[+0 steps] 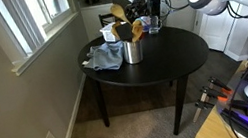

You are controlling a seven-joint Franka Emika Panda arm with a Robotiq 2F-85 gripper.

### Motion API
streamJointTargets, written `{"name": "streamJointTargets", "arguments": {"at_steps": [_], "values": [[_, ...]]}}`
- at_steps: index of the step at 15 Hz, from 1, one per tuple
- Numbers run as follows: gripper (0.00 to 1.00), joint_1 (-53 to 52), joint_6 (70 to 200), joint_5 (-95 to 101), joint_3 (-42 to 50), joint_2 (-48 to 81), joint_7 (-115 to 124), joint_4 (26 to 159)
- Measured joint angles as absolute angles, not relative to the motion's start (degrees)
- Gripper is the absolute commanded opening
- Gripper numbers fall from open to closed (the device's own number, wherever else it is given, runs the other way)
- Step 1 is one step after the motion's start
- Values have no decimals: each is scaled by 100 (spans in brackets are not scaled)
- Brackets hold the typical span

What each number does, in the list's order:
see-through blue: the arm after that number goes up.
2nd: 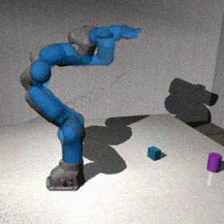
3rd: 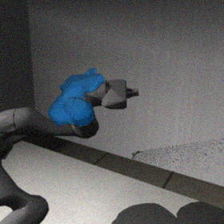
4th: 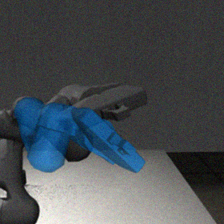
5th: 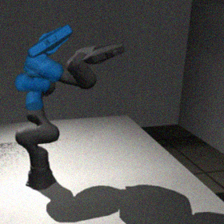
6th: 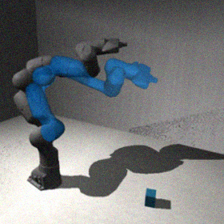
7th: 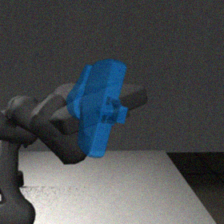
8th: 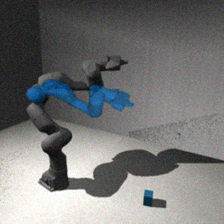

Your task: Put the spatula inside the silver object

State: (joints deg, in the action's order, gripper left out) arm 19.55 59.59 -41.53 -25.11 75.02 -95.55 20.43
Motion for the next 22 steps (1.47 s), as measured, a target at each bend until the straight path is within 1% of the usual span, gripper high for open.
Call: {"name": "streamJointTargets", "arguments": {"at_steps": [3,5,10,16,22], "values": [[90,1949,5885,-4153,-2511,7502,-9555,2043],[100,1950,5874,-4153,-2511,7502,-9555,2043],[100,1952,5885,-4153,-2460,7500,-9556,2039],[100,2079,6005,-3927,-1999,7419,-9577,1990],[100,2216,6116,-3531,-1799,7156,-9585,1978]]}}
